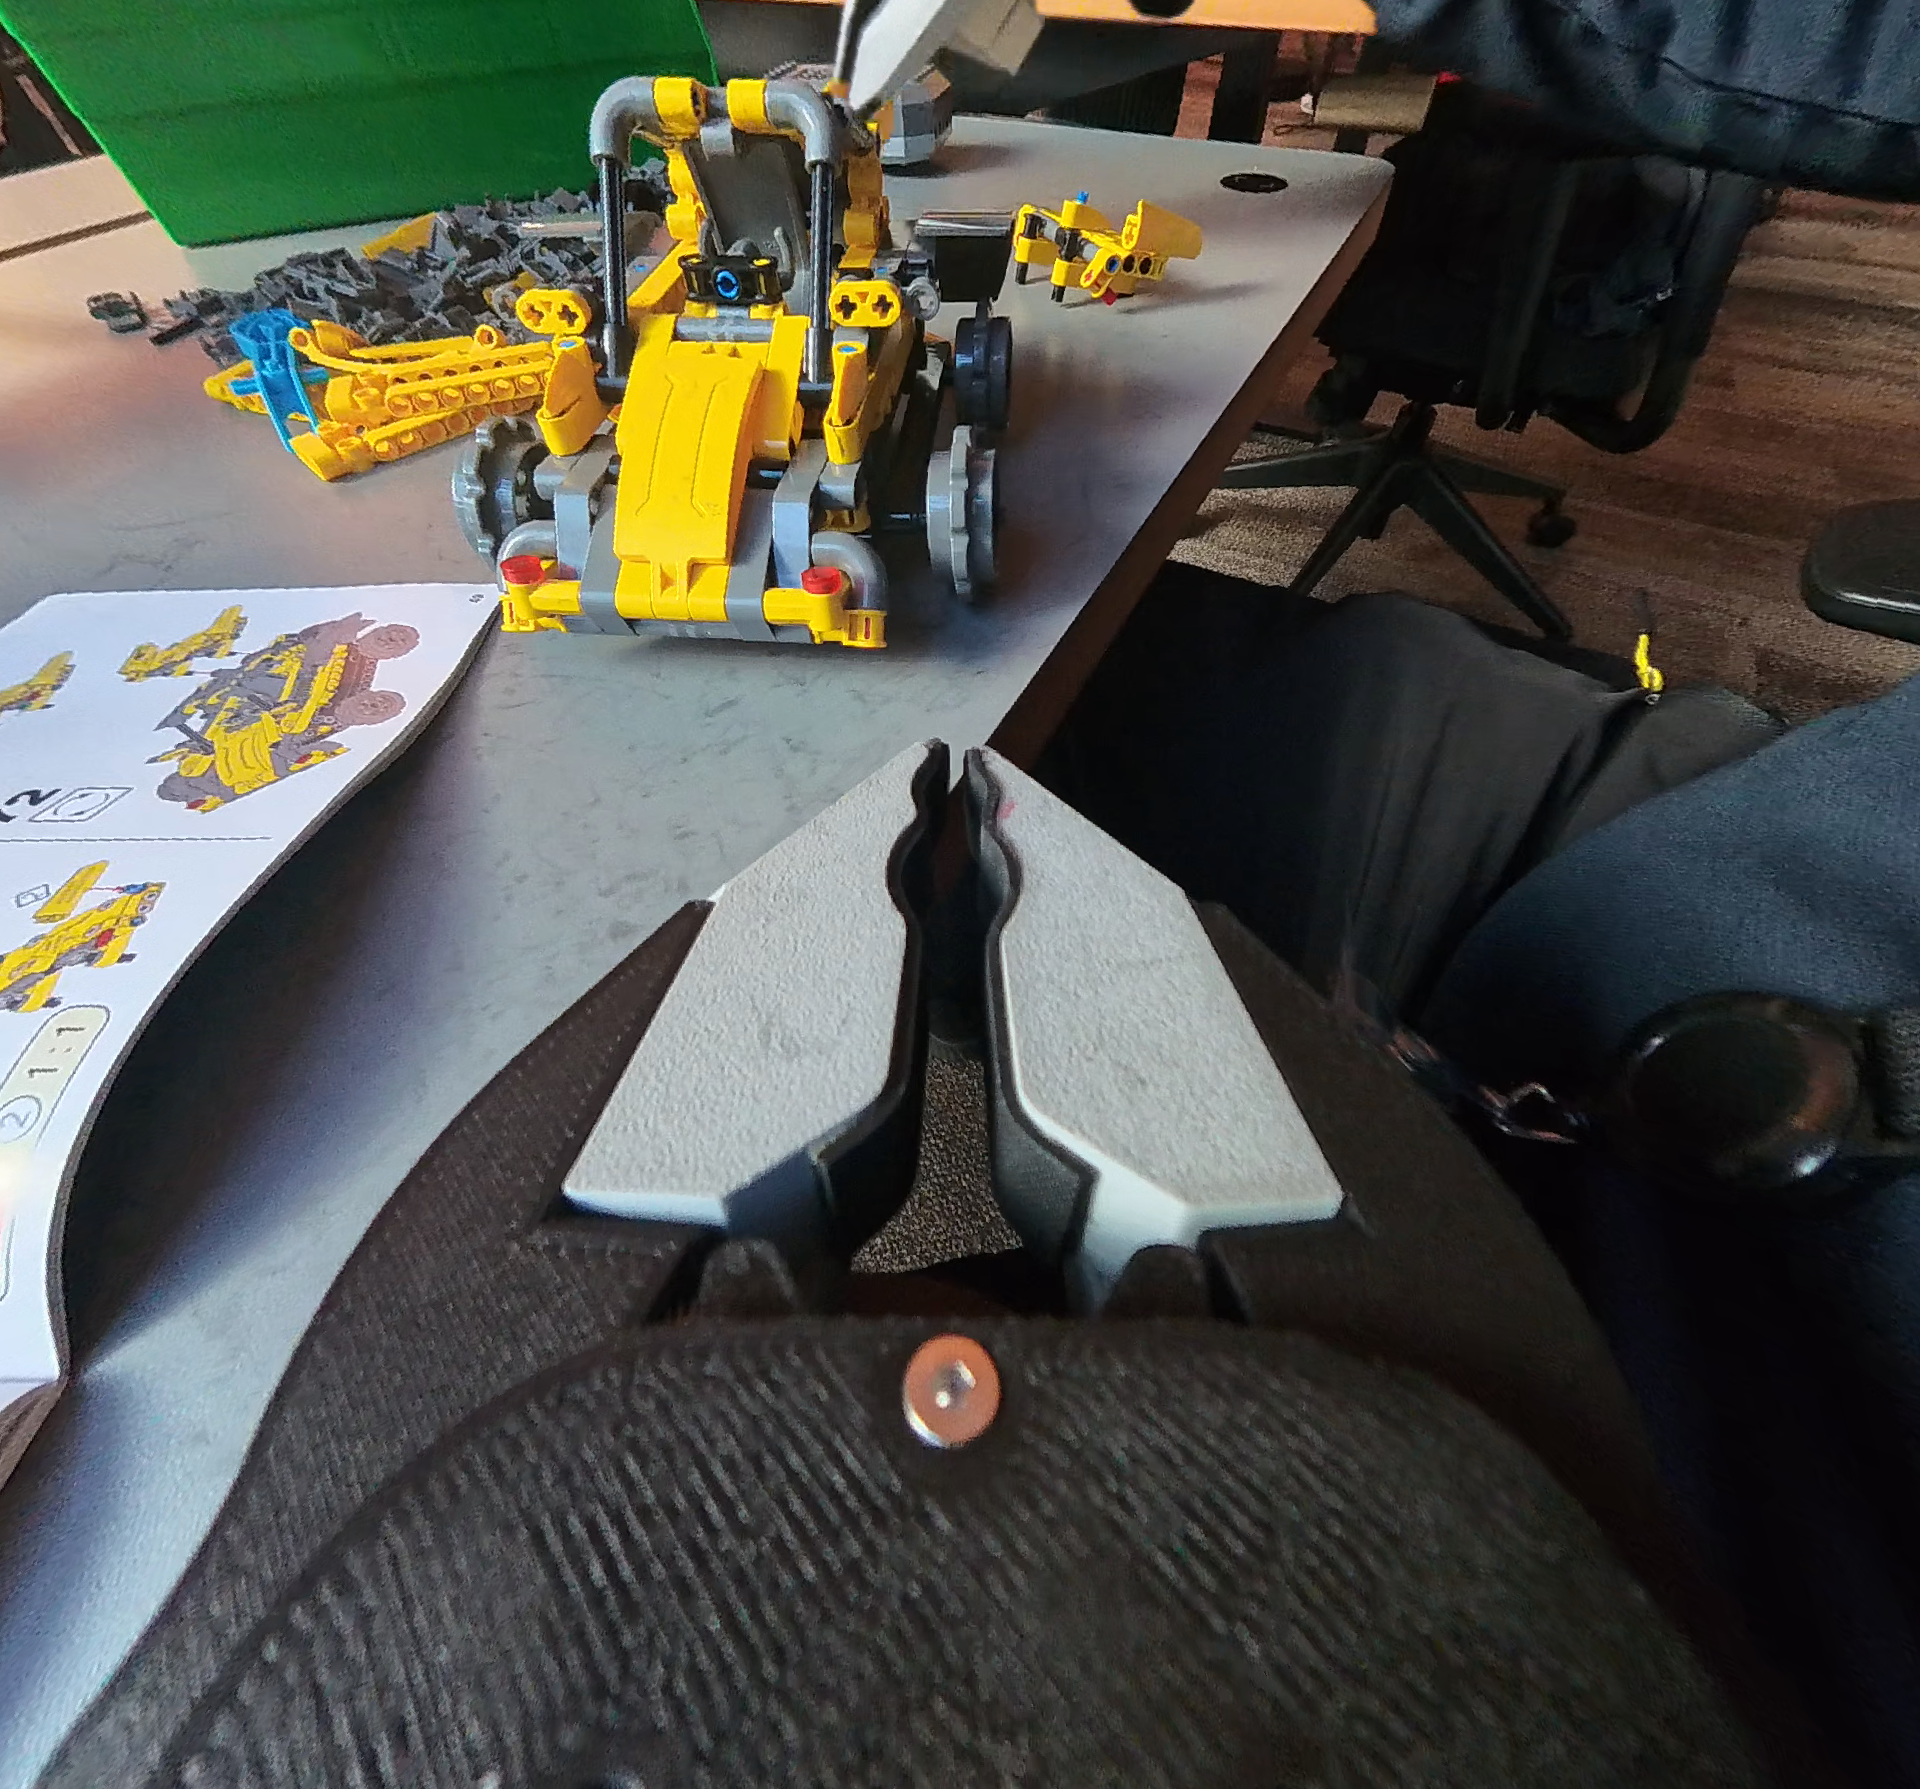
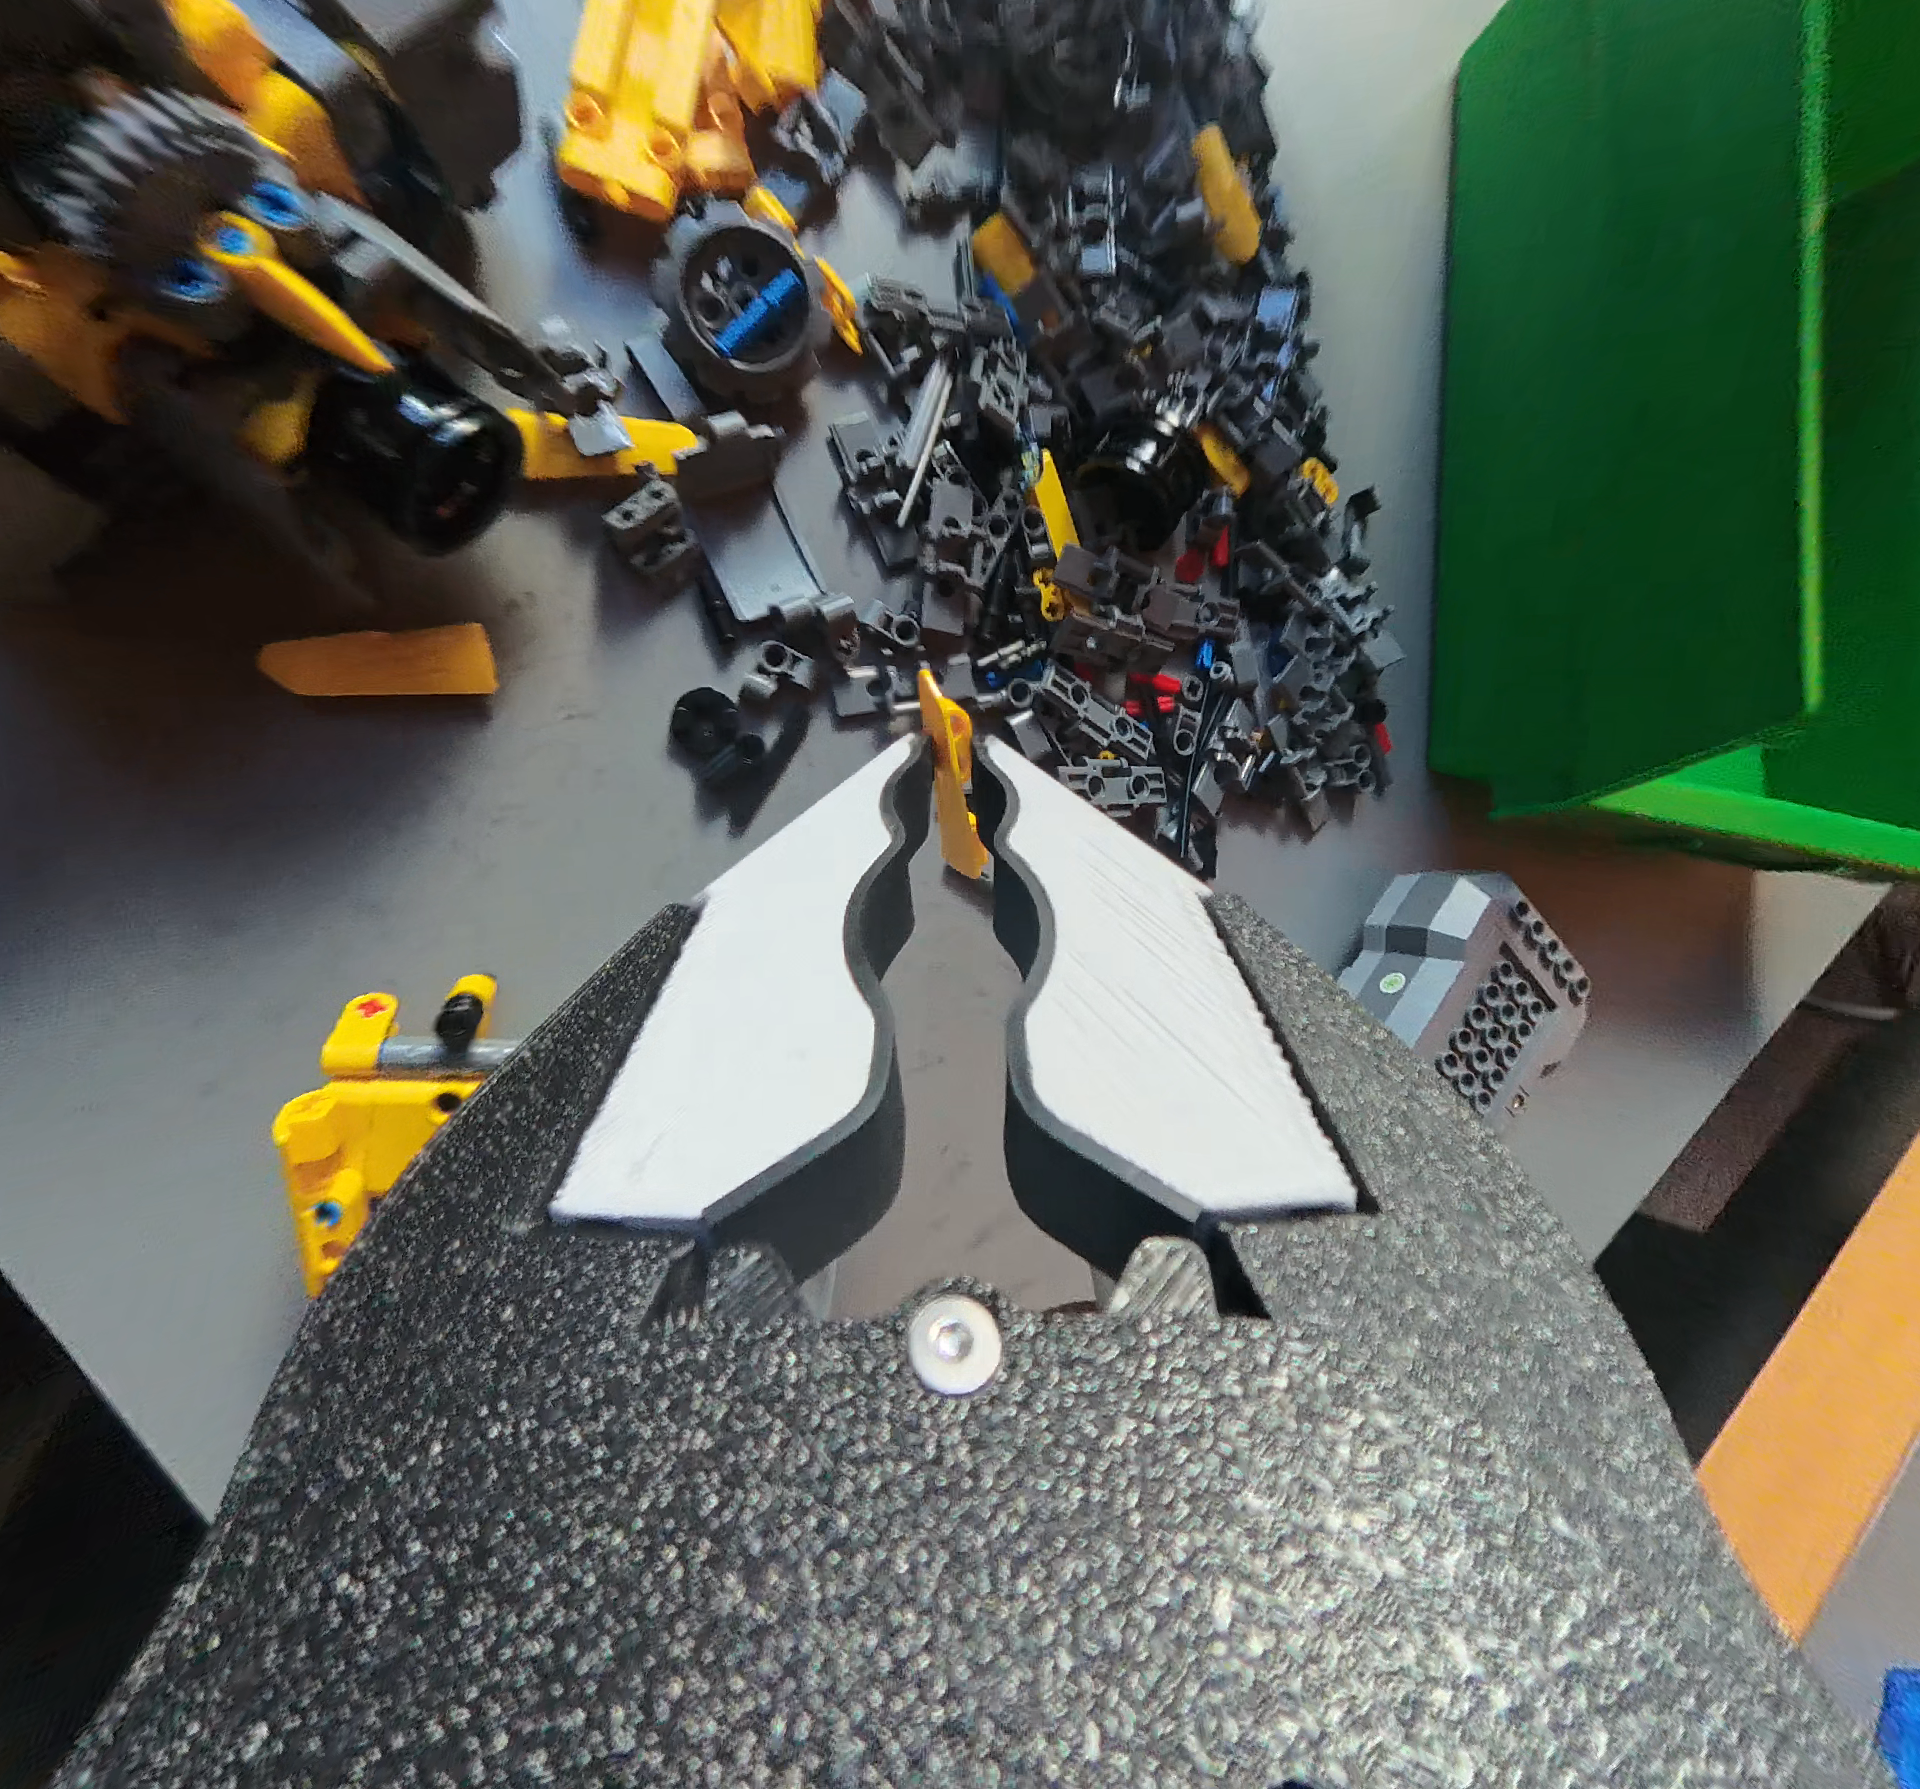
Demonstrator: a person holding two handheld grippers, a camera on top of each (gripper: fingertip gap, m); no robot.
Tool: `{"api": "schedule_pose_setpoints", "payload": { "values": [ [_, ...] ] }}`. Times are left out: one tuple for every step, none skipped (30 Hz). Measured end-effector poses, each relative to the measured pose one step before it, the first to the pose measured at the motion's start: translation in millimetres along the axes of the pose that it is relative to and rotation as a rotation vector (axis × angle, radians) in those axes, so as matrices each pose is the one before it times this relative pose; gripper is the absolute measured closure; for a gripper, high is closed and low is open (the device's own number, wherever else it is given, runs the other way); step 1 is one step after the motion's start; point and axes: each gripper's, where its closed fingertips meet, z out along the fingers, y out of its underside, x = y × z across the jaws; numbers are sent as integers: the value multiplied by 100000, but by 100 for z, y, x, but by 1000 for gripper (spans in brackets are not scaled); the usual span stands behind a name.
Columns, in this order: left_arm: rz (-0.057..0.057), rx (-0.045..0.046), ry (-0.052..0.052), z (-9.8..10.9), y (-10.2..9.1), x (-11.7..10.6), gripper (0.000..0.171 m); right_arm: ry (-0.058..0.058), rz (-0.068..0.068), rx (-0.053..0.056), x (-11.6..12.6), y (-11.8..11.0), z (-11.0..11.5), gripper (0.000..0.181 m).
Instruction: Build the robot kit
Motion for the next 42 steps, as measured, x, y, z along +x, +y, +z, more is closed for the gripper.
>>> {"api": "schedule_pose_setpoints", "payload": {
  "values": [
    [125,30,322,28,-25,112,171,304,-1200,5461,-384,-478,-725,174],
    [252,14,475,27,-45,168,171,-486,-1885,7122,-627,-701,-790,174],
    [381,87,411,39,-69,180,171,-1192,-2184,8142,-815,-890,-853,174],
    [119,417,739,78,-163,233,171,-1280,-1656,8661,-902,-1095,-873,174],
    [-383,767,1664,138,-298,361,171,-1221,-648,8136,-905,-1228,-812,174],
    [-459,882,2258,211,-439,445,171,-1307,-240,6781,-921,-1246,-712,174],
    [-311,1414,1954,256,-670,388,170,-1097,-514,6081,-925,-1321,-582,174],
    [-129,2330,1914,279,-981,363,170,-1421,-814,6275,-1006,-1467,-459,174],
    [316,2709,2180,271,-1183,363,169,-1951,-655,6620,-1047,-1603,-304,174],
    [1001,2159,2169,307,-1289,309,168,-2377,-177,6916,-1049,-1688,-174,175],
    [709,1446,2494,359,-1359,236,166,-3265,383,7088,-1117,-1681,-25,174],
    [783,626,3483,463,-1281,281,164,-3651,867,6994,-1072,-1578,86,174],
    [1024,-371,3270,597,-1127,129,161,-2991,878,6672,-865,-1378,143,174],
    [773,-161,1251,719,-1151,-283,156,-2577,1140,6727,-688,-1189,157,174],
    [-56,1441,312,757,-1350,-446,153,-2908,1773,7251,-631,-1083,127,174],
    [-1211,2960,2080,799,-1524,-169,152,-2565,2097,7082,-483,-865,90,174],
    [-2094,3241,4114,847,-1470,155,151,-1880,1604,5772,-337,-524,55,174],
    [-2453,2587,4752,876,-1219,242,148,-1070,1006,4602,-208,-284,-13,174],
    [-1823,1889,3166,836,-907,9,147,-918,876,4721,-206,-310,-68,174],
    [-883,1184,1994,766,-588,-133,146,-1811,342,5257,-342,-387,-109,174],
    [-404,205,1861,692,-274,-92,142,-1674,194,4773,-335,-367,-120,175],
    [-42,-391,1412,594,-59,-124,140,-824,1061,3513,-180,-238,-112,175],
    [590,-381,391,477,11,-175,140,-348,2087,1724,-35,26,-63,175],
    [2181,-23,-176,361,-11,-70,139,-189,1794,339,-1,260,-4,174],
    [3873,278,-1240,244,-65,14,140,812,938,-469,118,414,71,174],
    [5244,541,-1878,129,-128,72,142,1268,696,-1321,179,567,121,174],
    [5876,1031,-2298,62,-194,81,145,338,1097,-1054,34,508,150,175],
    [6014,939,-2758,26,-160,-10,148,-196,1582,225,-28,306,132,175],
    [5763,642,-3504,-3,-121,-156,152,-78,1718,491,37,222,90,175],
    [5440,572,-3212,-52,-84,-175,161,628,1456,179,181,196,16,175],
    [4684,242,-1920,-17,-23,-34,167,746,1121,352,250,76,-94,175],
    [3783,-326,-2723,45,60,-180,166,399,1422,22,231,27,-121,175],
    [3247,-1131,-3273,85,165,-308,166,1085,1572,-683,338,92,-110,175],
    [2575,-2094,-3694,127,300,-461,166,2162,1828,-1286,469,160,-66,175],
    [1211,-2853,-4741,166,455,-720,167,3893,2367,-2015,734,252,-51,175],
    [-1464,-4032,-4175,272,665,-759,167,5821,2729,-3118,1027,396,-72,176],
    [-4848,-4040,-2736,344,755,-666,166,7013,2958,-3593,1178,442,-108,175],
    [-7068,-2421,-1401,343,616,-543,167,7743,2844,-3186,1219,393,-147,173],
    [-6195,-1680,-2069,313,548,-598,166,7371,2139,-2590,1110,300,-156,172],
    [-2278,-1606,-3574,286,529,-672,167,5748,1575,-2388,808,267,-128,169],
    [558,-1902,-3186,290,526,-432,167,3379,1336,-2042,347,199,-71,164],
    [868,-1655,-1998,289,409,-146,167,1732,862,-1743,39,116,-36,162]
  ]
}}
